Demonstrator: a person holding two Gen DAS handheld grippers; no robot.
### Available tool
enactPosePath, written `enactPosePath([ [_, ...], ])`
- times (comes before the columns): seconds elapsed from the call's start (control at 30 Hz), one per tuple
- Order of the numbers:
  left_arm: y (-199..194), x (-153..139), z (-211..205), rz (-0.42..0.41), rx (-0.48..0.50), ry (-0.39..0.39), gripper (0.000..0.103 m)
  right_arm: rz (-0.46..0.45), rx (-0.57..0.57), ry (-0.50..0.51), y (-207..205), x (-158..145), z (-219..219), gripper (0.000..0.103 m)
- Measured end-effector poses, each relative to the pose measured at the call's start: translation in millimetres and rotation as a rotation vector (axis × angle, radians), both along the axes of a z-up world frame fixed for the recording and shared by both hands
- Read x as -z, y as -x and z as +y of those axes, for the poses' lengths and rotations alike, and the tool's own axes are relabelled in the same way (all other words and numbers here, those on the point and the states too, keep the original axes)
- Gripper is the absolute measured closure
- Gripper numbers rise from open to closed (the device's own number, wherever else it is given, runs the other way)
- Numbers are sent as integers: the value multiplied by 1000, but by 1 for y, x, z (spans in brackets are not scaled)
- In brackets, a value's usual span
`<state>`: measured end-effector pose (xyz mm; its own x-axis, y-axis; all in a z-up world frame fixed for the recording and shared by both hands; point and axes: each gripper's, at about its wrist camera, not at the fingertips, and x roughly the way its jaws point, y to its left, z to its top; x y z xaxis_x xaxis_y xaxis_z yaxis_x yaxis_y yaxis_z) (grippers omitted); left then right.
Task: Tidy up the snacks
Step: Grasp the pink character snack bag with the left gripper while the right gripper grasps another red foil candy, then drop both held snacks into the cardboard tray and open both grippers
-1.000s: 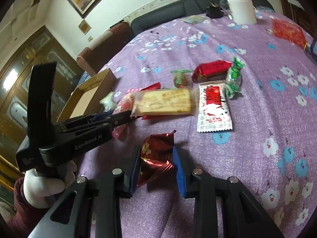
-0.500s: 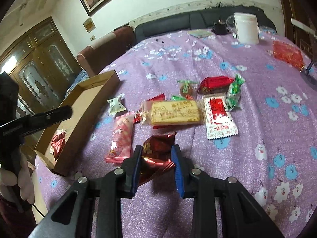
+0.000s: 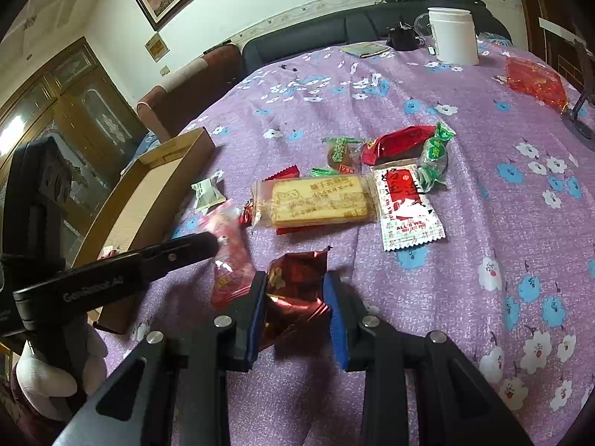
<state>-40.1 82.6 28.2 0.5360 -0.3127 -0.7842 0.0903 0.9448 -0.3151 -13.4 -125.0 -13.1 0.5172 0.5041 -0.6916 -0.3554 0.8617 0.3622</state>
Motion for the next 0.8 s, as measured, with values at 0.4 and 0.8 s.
enactPosePath([
  [0.4, -11, 13, -36, -81, 71, -213, 79, 2, -5, -5, 0, 1, 0, 68],
  [0.8, 31, -21, 38, -107, 19, 93, 81, -42, -17, -15, 9, -8, 1, 70],
])
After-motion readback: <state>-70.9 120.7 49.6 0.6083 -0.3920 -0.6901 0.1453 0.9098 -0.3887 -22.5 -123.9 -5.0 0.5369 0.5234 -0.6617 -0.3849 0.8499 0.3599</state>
